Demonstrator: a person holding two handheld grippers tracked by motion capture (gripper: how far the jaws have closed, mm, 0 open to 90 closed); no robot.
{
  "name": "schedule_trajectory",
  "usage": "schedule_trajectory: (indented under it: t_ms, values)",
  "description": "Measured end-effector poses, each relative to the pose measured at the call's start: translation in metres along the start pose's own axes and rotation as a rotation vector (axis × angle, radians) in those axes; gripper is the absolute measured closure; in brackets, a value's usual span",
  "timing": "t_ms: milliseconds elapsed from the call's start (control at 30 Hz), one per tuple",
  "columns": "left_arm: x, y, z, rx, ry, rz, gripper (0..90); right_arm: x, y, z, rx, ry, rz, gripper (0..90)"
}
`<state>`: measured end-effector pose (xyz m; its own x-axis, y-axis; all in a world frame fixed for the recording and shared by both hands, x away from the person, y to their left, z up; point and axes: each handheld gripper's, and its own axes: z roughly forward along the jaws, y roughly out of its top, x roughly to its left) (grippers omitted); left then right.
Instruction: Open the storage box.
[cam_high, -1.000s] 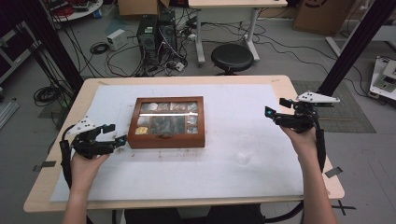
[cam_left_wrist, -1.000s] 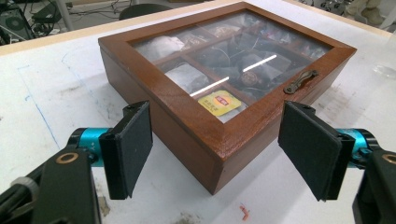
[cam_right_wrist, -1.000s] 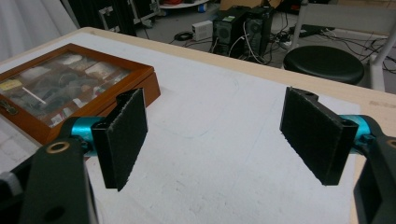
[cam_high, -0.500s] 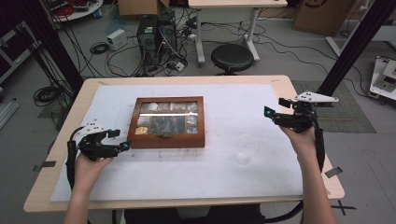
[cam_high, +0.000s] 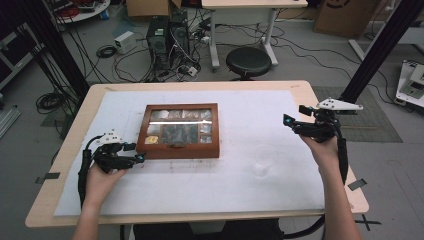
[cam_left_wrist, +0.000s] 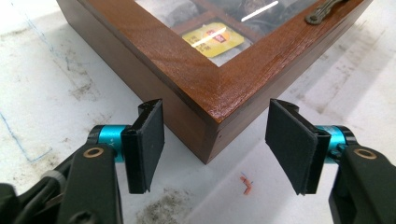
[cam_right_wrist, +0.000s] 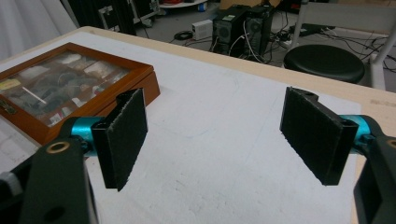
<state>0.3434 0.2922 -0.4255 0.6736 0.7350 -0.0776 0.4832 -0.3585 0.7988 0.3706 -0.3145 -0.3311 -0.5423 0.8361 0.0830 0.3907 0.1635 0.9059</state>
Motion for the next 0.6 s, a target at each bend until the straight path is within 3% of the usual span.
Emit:
schedule_trajectory:
  t_ms: [133,433,533,600]
  values:
    - [-0.0014,0.001,-0.0008,-0.007,0.004,0.017,48.1,0.0,-0.0002,-0.0001,0.0,-0.001,-0.001,23.8]
    - [-0.0042,0.0051,-0.0018,0.019,0.026,0.022,49.8,0.0007,-0.0001,0.0013,-0.001,-0.002,-0.009,23.8]
    - [-0.0047,0.0065,-0.0034,0.006,0.021,0.022,50.4,0.001,-0.0001,0.0014,-0.001,-0.003,-0.01,23.8]
    - [-0.007,0.0083,-0.0055,-0.013,0.038,0.042,55.4,0.0011,-0.0001,0.0013,0.0,-0.002,-0.009,23.8]
